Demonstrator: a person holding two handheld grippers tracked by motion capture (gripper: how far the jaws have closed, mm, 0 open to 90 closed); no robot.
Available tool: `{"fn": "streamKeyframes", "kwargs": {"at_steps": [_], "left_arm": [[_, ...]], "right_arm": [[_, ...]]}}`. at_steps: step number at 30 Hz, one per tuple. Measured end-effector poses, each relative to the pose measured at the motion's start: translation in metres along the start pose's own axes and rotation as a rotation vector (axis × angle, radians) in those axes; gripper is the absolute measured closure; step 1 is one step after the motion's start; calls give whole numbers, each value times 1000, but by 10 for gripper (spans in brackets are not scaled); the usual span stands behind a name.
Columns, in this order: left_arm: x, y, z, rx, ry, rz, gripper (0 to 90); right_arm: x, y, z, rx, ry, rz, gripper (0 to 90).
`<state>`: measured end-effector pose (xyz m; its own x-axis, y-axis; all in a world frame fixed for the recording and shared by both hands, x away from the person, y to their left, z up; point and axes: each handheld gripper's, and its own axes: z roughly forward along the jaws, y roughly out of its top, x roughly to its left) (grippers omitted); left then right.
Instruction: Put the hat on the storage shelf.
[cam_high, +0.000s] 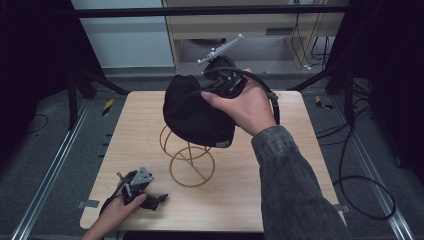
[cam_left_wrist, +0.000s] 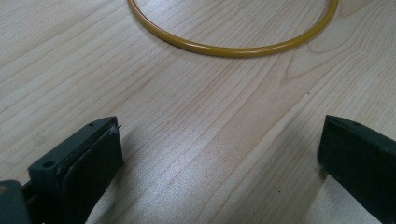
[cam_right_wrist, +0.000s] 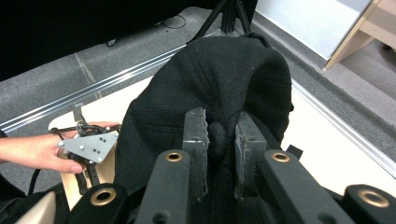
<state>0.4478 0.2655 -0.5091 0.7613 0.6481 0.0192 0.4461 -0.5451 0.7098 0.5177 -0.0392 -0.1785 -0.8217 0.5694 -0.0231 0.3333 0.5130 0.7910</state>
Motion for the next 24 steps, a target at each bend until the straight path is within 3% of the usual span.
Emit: {"fn": "streamKeyframes", "kwargs": {"at_steps": [24], "left_arm": [[0, 0, 0, 1, 0, 1, 0]], "right_arm": [[11, 3, 28, 53, 22, -21, 781]]}}
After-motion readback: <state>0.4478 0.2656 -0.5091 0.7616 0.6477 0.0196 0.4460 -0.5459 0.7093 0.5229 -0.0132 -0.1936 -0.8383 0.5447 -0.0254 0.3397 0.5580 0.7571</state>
